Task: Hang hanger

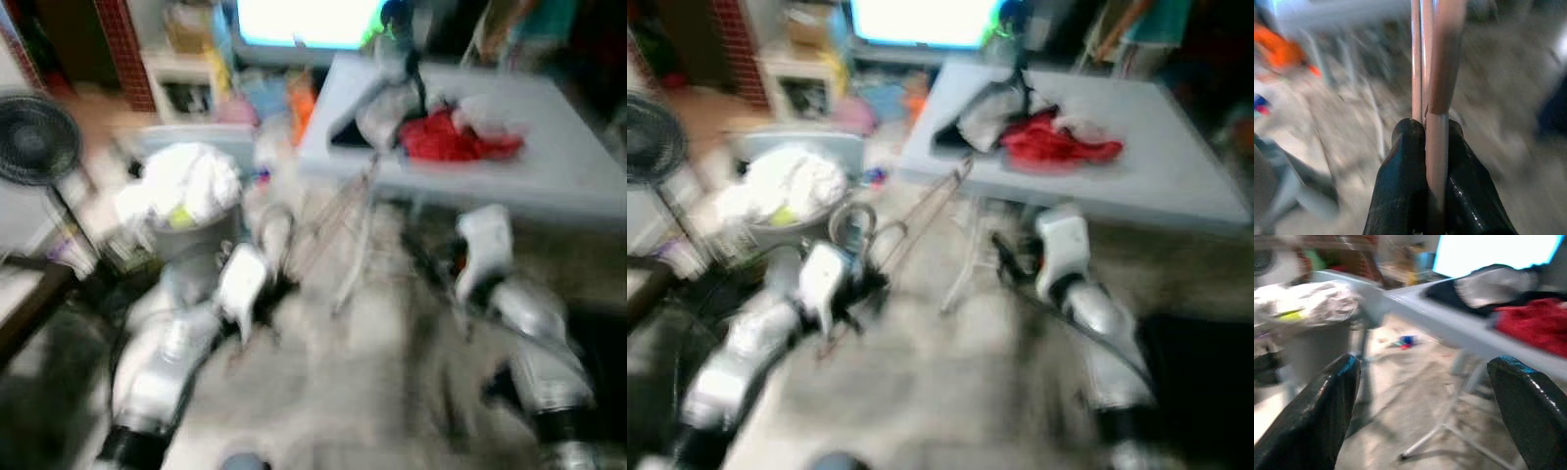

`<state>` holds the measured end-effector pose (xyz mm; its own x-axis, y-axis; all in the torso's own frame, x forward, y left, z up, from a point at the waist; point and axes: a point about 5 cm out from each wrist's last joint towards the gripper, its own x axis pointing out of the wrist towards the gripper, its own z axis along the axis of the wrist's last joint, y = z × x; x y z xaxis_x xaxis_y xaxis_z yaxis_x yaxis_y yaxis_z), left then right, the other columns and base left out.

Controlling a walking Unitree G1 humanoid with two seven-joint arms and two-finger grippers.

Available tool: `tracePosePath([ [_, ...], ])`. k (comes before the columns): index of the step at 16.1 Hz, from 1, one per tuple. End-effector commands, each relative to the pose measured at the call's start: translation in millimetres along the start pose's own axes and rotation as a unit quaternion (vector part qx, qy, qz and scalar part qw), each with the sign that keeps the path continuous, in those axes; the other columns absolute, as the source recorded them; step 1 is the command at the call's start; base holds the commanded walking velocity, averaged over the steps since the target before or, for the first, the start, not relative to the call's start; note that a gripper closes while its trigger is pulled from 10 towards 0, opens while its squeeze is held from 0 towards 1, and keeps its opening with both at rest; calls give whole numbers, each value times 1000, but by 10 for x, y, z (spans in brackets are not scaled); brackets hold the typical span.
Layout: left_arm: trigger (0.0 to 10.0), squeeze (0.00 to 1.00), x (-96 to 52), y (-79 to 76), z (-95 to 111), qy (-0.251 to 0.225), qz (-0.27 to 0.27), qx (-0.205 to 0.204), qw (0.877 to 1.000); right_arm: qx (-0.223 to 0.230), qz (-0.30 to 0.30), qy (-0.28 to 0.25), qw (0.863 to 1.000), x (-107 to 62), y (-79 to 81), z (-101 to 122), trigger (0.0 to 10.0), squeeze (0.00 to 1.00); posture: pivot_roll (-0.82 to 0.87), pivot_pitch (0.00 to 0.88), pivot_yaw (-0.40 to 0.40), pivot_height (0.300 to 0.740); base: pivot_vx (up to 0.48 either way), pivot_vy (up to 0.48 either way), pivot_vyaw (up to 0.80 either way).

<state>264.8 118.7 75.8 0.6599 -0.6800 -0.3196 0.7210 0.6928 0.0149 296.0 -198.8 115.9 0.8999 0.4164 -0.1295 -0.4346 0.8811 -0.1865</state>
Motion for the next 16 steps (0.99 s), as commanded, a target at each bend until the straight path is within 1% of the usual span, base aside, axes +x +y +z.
tracePosePath([
  [1, 10000, 0, -12, 7, 3, 26, -46, 29, 998, -35, 70, 25, 997, -65, 61, -59, 10000, 0, 23, 0, -10, 740, 0, 0, 0],
  [2, 10000, 0, -74, 28, -81, 68, -86, 45, 993, -81, 140, 45, 986, -130, 65, -61, 10000, 0, 21, 0, -12, 740, 0, 0, 0],
  [3, 10000, 0, -116, 35, -122, 92, -115, 50, 988, -99, 183, 60, 976, -166, 42, -48, 10000, 0, 21, 0, -9, 740, 0, 0, 0],
  [4, 10000, 0, -154, 17, -153, 110, -145, 57, 982, -106, 217, 73, 968, -203, 22, -38, 10000, 0, 22, 0, -10, 740, 0, 0, 0],
  [5, 10000, 0, -186, -5, -173, 121, -168, 58, 977, -111, 238, 81, 962, -229, 10, -32, 10000, 0, 25, 0, -10, 740, 0, 0, 0],
  [6, 10000, 0, -273, -40, -240, 153, -221, 66, 961, -122, 278, 101, 947, -271, -45, -6, 10000, 239, 23, 0, -9, 740, 0, 0, 0],
  [7, 10000, 0, -299, -42, -266, 165, -234, 73, 955, -135, 288, 107, 942, -284, -62, -2, 10000, 447, 23, 0, -9, 740, 0, 0, 0],
  [8, 10000, 0, -323, -34, -293, 176, -244, 82, 950, -152, 301, 117, 934, -302, -79, -5, 10000, 251, 19, 0, -6, 740, 0, 0, 0],
  [9, 10000, 0, -324, -29, -285, 178, -256, 78, 947, -146, 323, 124, 927, -324, -67, -7, 10000, 0, 19, 0, -6, 740, 0, 0, 0],
  [10, 10000, 0, -324, -34, -272, 180, -269, 75, 943, -137, 342, 129, 921, -340, -38, -14, 10000, 0, 19, 0, -6, 740, 0, 0, 0],
  [13, 10000, 0, -318, -81, -228, 176, -298, 83, 935, -120, 422, 171, 882, -459, 65, -91, 10000, 0, 14, 0, -2, 740, 0, 0, 0],
  [14, 10000, 0, -318, -83, -226, 176, -301, 86, 933, -116, 431, 175, 877, -469, 75, -90, 10000, 0, 14, 0, -2, 740, 0, 0, 0],
  [15, 10000, 0, -313, -88, -226, 176, -308, 91, 931, -124, 454, 180, 864, -469, 111, -85, 10000, 0, 12, 0, 2, 740, 0, 0, 0],
  [16, 10000, 0, -299, -96, -225, 174, -309, 90, 931, -127, 458, 180, 861, -443, 147, -89, 10000, 0, 11, 0, 3, 740, 0, 0, 0],
])
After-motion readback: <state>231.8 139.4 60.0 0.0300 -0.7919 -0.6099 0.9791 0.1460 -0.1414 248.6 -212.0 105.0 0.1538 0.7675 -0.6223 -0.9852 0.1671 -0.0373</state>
